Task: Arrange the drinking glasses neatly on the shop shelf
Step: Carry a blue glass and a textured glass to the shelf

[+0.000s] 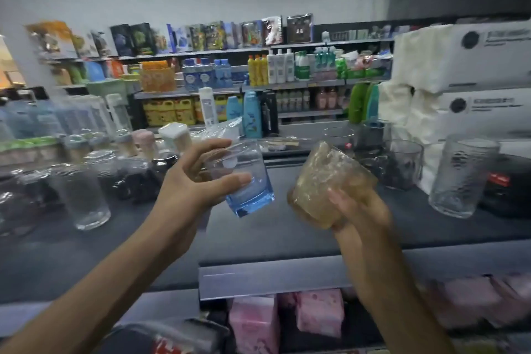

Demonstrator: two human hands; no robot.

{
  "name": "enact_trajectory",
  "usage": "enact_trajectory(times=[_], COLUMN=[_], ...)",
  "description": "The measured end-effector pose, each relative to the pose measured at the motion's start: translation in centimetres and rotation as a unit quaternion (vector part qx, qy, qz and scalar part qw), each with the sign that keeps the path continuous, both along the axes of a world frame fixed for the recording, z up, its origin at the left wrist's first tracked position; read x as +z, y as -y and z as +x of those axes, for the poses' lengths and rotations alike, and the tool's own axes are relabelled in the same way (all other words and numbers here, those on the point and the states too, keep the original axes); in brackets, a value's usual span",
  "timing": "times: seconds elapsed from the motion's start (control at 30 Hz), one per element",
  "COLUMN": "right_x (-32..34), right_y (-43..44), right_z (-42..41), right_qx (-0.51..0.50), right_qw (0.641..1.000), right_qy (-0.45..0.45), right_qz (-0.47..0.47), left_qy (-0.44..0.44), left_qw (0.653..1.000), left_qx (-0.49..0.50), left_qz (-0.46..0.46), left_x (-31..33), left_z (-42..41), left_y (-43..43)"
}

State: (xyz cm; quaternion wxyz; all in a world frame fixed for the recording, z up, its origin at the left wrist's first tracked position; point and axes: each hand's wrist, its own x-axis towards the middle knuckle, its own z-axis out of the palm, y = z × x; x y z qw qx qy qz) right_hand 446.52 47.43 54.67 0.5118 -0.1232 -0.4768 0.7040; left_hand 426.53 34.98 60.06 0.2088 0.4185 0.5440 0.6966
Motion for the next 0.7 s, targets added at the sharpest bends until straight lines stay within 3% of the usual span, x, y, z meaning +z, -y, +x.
enact_trajectory(times=[0.13,0.3,0.37,0.47,0.63,0.7], right_x=[-0.5,-0.8,-1.5,-2.1,-2.1,-2.2], right_y=[4.0,10.3,12.7,16.8,23.0,25.1], right_z=[-4.5,-9.7,-11.7,-15.1,-22.0,-24.8], right_qx=[0.178,0.309,0.311,0.374,0.349,0.325], right_qw=[0.982,0.942,0.943,0.905,0.913,0.93], right_qy=[-0.042,-0.059,-0.04,-0.056,0.01,0.045], right_qz=[-0.048,-0.116,-0.114,-0.198,-0.208,-0.163], left_qy=[0.118,0.215,0.238,0.28,0.332,0.341], left_qw=[0.992,0.971,0.965,0.953,0.933,0.929], left_qx=[0.026,0.069,0.081,0.097,0.083,0.079], left_qz=[0.045,0.079,0.071,0.066,0.11,0.123], left_x=[-1.8,-4.5,-5.3,-7.1,-7.8,-8.0], left_z=[-2.5,-6.1,-7.0,-9.5,-15.7,-18.5], left_y=[7.2,15.9,19.0,23.3,30.0,32.2])
